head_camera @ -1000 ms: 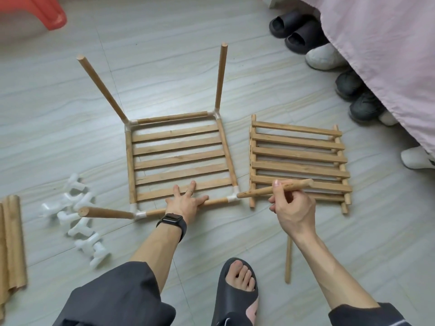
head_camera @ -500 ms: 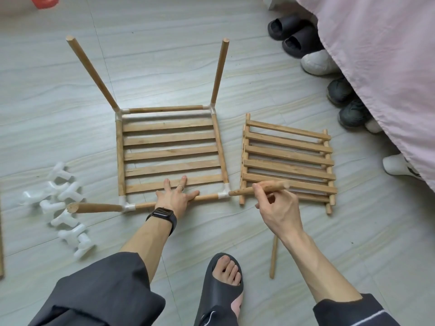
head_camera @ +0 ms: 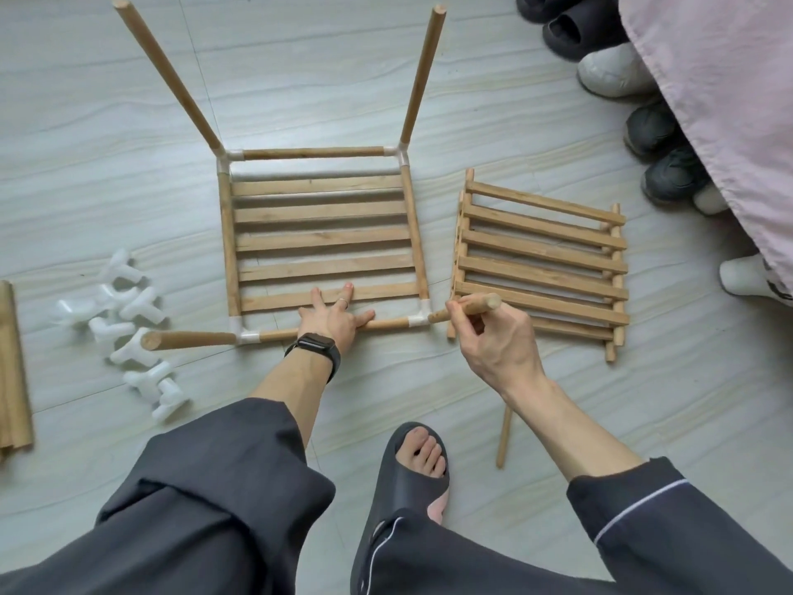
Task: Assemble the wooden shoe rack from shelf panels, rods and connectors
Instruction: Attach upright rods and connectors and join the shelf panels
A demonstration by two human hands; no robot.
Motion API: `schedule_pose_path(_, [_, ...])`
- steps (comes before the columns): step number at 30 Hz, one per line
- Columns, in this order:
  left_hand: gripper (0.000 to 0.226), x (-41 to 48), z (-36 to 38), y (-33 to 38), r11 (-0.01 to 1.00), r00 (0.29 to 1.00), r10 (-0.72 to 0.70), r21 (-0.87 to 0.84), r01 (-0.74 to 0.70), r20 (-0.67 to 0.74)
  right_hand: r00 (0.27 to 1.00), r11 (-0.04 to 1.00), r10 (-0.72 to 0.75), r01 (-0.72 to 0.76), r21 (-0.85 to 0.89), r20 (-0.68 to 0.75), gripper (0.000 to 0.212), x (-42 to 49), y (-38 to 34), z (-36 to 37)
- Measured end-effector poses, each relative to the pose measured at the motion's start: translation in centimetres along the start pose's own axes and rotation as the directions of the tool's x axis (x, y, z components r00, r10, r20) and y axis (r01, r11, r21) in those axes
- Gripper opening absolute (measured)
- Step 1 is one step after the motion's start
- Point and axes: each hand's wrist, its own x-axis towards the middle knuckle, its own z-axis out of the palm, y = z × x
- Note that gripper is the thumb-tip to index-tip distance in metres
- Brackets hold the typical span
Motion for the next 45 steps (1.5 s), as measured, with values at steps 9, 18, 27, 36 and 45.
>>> schedule_pose_path(9, [0.062,0.1,0.6,-0.2,0.999,1.0,-0.008,0.038,0.008,-0.006,0.893,0.968,0.233,-0.174,-0.182,0.386,0.03,0.4,-0.2,-2.2])
schedule_pose_path(18, [0.069,0.8,1.2,-0.6,0.994,1.0,-0.01,0.108,0.013,-0.022,0.819,0.916,0.245,-0.021,-0.401,0.518,0.054,6.6,-6.5,-7.1])
schedule_pose_path(27, [0.067,0.5,0.6,-0.4,0.998,0.999,-0.024,0.052,0.026,-0.032,0.724,0.836,0.298,0.118,-0.537,0.622,0.032,6.9,-8.1,-5.4])
schedule_pose_path(36, [0.037,-4.0,-8.1,-1.1,0.994,0.998,0.055,-0.097,-0.058,-0.034,0.713,0.802,0.44,-0.041,-0.595,0.545,0.034,6.6,-7.3,-7.2])
schedule_pose_path(45, [0.032,-16.3,-22.0,-9.0,0.994,0.882,-0.052,-0.106,0.002,-0.469,0.781,0.805,0.237,0.176,-0.567,0.578,0.056,11.1,-17.7,-10.2])
